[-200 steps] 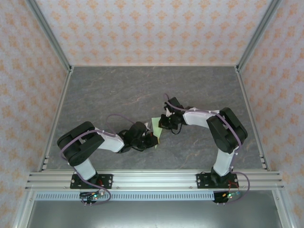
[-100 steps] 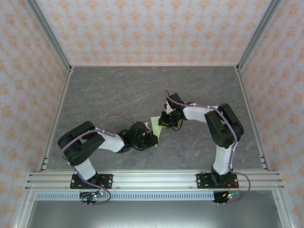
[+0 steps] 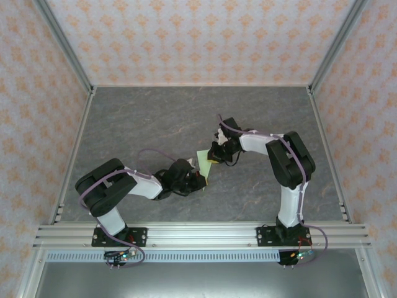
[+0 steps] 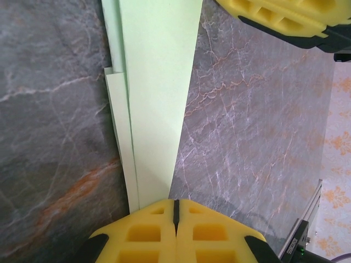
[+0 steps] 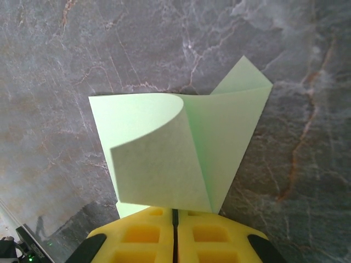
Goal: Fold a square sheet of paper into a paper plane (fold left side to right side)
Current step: Fold the wing for the fifth time at the center of the table.
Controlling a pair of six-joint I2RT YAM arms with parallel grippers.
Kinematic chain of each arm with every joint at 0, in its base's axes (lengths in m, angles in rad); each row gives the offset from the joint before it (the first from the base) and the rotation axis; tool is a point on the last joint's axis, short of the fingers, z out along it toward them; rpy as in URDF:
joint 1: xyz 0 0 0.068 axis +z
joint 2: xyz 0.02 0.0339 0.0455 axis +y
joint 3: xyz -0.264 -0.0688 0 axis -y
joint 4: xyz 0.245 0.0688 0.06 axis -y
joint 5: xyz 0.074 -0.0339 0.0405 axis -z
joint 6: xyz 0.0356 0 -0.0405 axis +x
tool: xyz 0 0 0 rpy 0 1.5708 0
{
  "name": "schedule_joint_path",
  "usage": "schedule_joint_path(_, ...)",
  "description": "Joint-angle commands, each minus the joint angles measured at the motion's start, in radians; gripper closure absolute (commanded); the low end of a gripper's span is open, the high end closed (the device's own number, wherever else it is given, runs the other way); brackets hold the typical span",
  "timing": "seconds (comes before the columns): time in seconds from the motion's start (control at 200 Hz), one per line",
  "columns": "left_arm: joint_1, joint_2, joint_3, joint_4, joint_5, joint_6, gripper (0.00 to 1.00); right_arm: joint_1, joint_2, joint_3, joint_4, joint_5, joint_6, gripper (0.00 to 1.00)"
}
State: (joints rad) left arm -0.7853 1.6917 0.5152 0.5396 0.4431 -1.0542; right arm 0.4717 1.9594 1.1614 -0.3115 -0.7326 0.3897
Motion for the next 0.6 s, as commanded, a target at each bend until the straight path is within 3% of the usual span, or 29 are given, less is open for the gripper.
schedule_joint_path(0.0, -0.012, 0.045, -0.053, -0.199, 0.003, -0.001, 1.0, -0.081, 0.068, 0.036, 0.118, 0.274, -0.026, 0.9)
schedule_joint_path(0.596, -0.009, 0.051, -0.049, -0.202, 0.0, -0.003, 1.0, -0.103, 0.092, 0.076, 0.13, 0.244, -0.024, 0.83)
